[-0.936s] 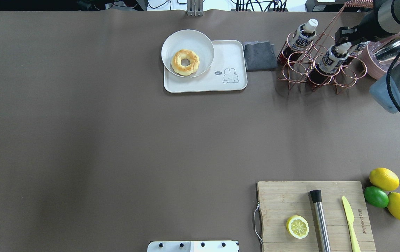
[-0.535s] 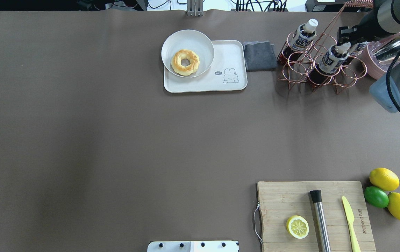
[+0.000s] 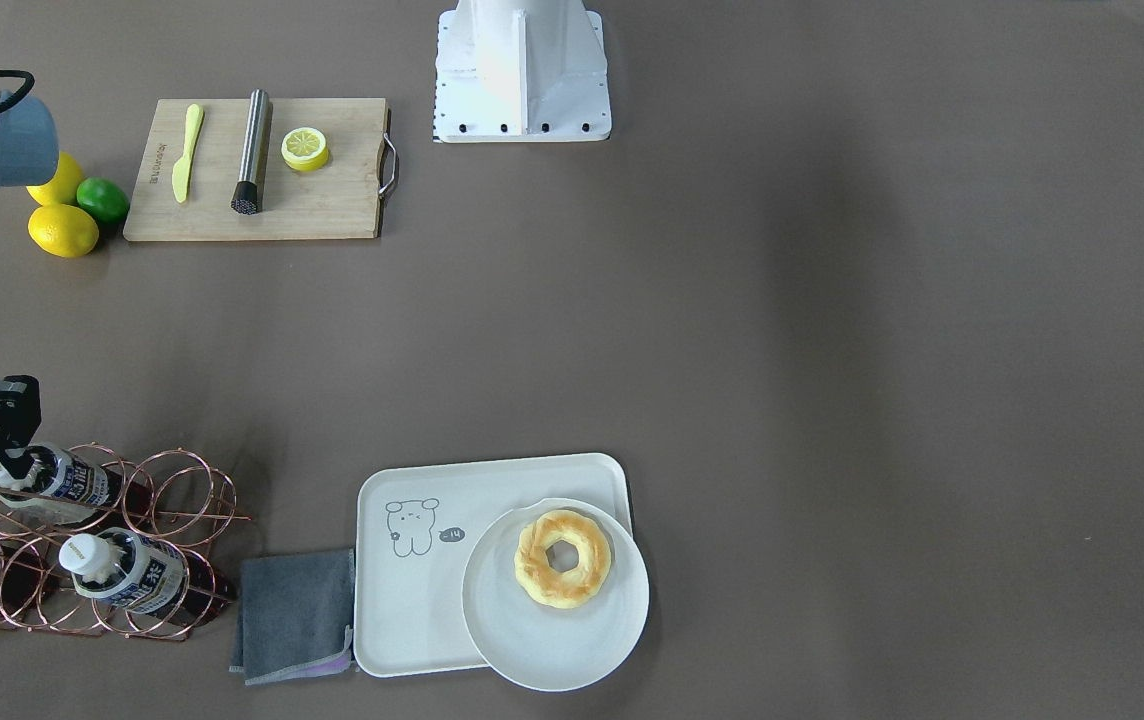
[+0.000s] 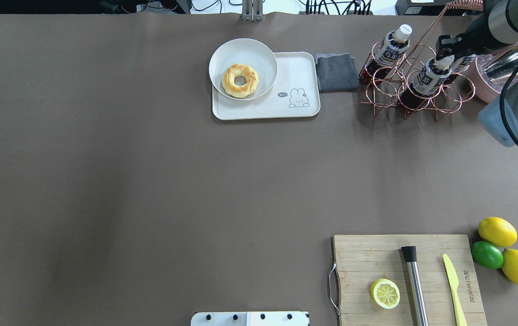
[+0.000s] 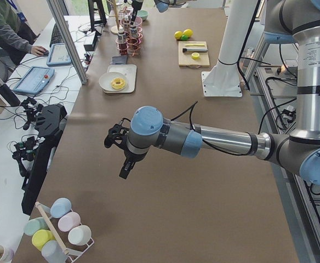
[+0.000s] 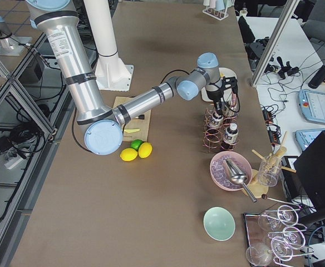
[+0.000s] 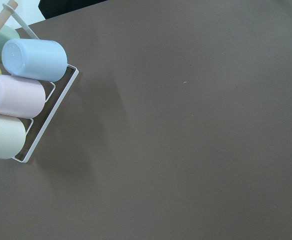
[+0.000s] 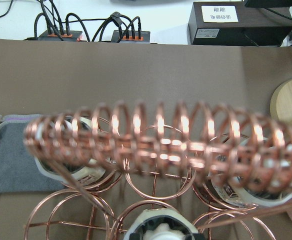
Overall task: Place tea on tray
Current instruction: 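Reach the right gripper down to a dark tea bottle in the copper rack, then grasp the tea bottle with the right gripper and lift it from the rack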
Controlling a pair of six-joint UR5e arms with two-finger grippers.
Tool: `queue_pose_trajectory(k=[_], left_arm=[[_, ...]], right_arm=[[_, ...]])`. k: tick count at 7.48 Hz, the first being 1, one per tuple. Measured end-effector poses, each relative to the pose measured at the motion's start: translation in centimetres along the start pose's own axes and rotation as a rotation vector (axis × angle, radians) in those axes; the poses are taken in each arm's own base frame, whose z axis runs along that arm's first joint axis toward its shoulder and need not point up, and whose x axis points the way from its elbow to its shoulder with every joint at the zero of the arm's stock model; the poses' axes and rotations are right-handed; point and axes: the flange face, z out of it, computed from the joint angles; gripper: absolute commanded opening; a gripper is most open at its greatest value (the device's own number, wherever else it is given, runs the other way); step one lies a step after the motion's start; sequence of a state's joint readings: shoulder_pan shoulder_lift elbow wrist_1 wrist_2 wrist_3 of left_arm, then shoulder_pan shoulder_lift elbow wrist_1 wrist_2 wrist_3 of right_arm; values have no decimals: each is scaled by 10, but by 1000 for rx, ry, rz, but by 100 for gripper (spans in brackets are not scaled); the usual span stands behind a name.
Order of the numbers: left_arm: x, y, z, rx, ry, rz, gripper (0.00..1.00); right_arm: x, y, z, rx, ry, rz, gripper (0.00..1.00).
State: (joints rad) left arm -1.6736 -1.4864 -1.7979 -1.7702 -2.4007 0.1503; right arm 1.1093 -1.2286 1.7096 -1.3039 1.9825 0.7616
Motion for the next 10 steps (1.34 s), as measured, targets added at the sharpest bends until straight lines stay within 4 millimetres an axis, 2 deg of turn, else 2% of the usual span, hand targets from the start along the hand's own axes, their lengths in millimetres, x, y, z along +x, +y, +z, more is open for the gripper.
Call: queue_pose_trajectory(k=[1, 2, 3, 7, 10], left_arm=[[0, 0, 0, 0, 0, 0, 99], [0, 0, 0, 0, 0, 0, 99], [0, 0, 0, 0, 1, 1, 99], [2, 1, 1, 2, 29, -1, 99], [2, 1, 1, 3, 31, -2, 99]], right_arm=[[0, 0, 0, 0, 0, 0, 34], [0, 0, 0, 0, 0, 2, 12], [0, 0, 0, 1, 0, 10, 0], [-6, -7, -15, 18, -26, 19, 0], [16, -27, -55, 29, -70, 35, 0]])
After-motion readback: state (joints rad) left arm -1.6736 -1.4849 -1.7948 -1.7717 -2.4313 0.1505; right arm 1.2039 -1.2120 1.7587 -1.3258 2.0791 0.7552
